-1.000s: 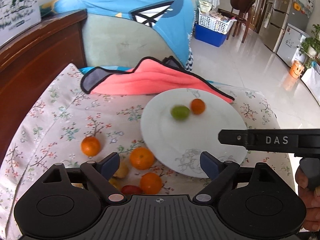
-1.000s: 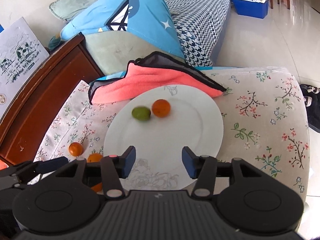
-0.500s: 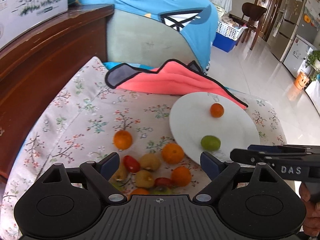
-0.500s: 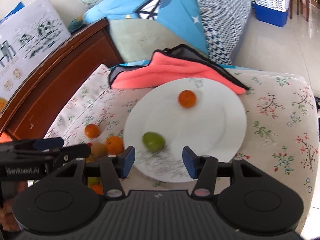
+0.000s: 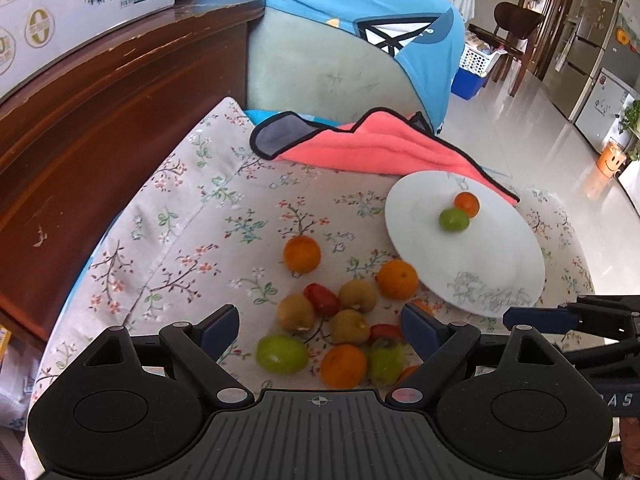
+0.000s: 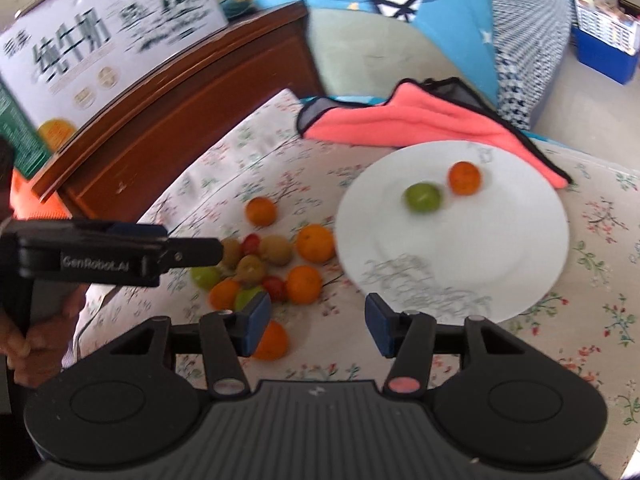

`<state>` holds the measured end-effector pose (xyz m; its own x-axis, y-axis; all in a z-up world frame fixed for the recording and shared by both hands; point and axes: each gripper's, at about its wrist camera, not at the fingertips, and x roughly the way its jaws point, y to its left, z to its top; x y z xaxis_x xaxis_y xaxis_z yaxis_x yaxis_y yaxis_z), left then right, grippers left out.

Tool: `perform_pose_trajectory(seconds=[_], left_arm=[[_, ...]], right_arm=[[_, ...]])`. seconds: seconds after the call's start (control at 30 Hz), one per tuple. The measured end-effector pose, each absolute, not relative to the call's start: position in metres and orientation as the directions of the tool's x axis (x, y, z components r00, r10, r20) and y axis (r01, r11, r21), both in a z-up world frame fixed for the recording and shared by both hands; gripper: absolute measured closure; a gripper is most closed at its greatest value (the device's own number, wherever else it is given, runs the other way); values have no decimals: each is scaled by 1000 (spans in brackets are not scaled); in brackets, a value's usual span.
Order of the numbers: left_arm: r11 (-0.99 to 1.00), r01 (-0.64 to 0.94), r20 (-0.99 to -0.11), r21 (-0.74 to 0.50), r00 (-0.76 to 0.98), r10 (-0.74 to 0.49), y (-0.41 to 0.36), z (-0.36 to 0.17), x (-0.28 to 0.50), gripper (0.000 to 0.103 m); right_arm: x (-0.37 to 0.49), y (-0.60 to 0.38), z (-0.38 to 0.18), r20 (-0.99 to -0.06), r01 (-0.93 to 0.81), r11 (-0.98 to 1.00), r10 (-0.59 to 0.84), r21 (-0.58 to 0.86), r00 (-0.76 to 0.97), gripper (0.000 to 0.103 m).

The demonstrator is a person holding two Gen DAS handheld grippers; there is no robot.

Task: Organize fruits
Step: 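Grasp another tangerine with the right tool while the left tool grasps a green lime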

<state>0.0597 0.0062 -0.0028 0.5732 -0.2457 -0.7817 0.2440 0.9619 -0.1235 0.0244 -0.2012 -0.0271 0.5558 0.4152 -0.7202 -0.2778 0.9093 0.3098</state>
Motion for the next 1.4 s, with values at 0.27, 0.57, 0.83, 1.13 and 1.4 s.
perform_pose_trajectory(seconds=[0.27,0.57,0.83,1.13,1.4], left_arm=[[959,274,-795,-75,564,-223,21,-11,54,14],[966,245,-804,-85,556,-212,34,-20,53,16],[972,219,-818,-87,541,-196,35,-33,57,16],[978,191,-812,-87,555,-181,33,-41,63,18],[973,208,-824,-104,530,-201,30,-51,65,46]], right_arm=[[20,-175,-38,-748,-356,888,444,293,493,50],[18,-154,-46,-770,-424,876,432,232,471,57],[19,-142,-52,-788,-455,873,402,175,467,64],[21,-139,-58,-796,-458,876,382,150,470,70],[21,-138,-59,-794,-459,877,379,143,476,70]])
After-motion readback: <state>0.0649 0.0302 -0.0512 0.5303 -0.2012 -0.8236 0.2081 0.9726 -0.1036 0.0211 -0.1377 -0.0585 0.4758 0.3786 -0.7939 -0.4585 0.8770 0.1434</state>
